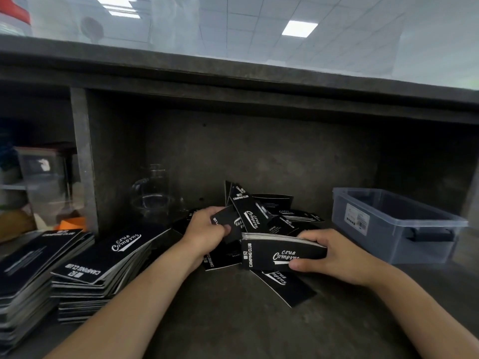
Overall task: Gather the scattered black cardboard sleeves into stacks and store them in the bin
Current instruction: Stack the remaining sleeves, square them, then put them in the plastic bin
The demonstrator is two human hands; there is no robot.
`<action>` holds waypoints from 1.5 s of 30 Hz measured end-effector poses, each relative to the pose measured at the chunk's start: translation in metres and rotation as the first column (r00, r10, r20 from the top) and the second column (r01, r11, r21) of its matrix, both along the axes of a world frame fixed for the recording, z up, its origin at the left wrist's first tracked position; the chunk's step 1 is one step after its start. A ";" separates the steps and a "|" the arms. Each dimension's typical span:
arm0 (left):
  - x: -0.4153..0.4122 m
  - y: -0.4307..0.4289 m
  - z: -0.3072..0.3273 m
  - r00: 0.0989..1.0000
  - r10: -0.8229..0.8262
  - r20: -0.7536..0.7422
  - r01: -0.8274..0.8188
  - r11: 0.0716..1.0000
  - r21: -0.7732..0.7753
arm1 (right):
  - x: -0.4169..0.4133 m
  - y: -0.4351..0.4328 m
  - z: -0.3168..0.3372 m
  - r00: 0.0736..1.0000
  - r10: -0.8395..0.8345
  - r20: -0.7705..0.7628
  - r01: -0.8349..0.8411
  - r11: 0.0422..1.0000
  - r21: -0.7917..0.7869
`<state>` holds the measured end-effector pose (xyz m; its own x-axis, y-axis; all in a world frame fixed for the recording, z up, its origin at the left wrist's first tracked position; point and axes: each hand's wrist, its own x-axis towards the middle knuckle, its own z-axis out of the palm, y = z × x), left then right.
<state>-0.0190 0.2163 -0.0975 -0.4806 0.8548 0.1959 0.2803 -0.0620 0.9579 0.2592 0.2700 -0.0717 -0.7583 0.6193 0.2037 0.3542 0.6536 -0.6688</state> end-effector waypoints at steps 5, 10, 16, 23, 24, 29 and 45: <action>0.002 -0.013 0.013 0.770 0.386 -0.508 -0.231 0.911 0.342 | 0.000 0.002 -0.002 1.000 -0.001 0.008 0.001 1.000 0.005; -0.002 -0.020 0.023 0.714 0.522 -0.466 -0.281 0.824 0.493 | -0.001 0.001 -0.001 1.000 -0.002 0.002 0.002 1.000 0.019; 0.006 -0.034 0.039 0.857 0.507 -0.090 -0.375 0.733 0.567 | -0.002 -0.001 0.002 0.997 0.015 -0.070 -0.014 1.000 0.013; -0.004 -0.017 0.019 0.982 0.129 -0.141 -0.070 0.929 0.362 | -0.001 0.001 0.002 0.999 0.023 -0.030 -0.025 0.999 -0.044; -0.005 -0.013 0.014 0.970 0.081 -0.229 -0.011 0.957 0.290 | -0.001 0.000 0.002 1.000 0.019 -0.016 -0.020 0.998 -0.054; -0.002 -0.016 0.006 0.889 -0.231 -0.395 0.250 0.968 -0.004 | -0.002 0.003 -0.001 0.999 -0.042 0.025 0.041 0.999 0.034; 0.040 -0.027 0.009 0.959 -0.284 -0.022 0.284 0.957 0.052 | -0.011 0.000 -0.008 0.989 -0.146 -0.021 0.147 0.989 0.035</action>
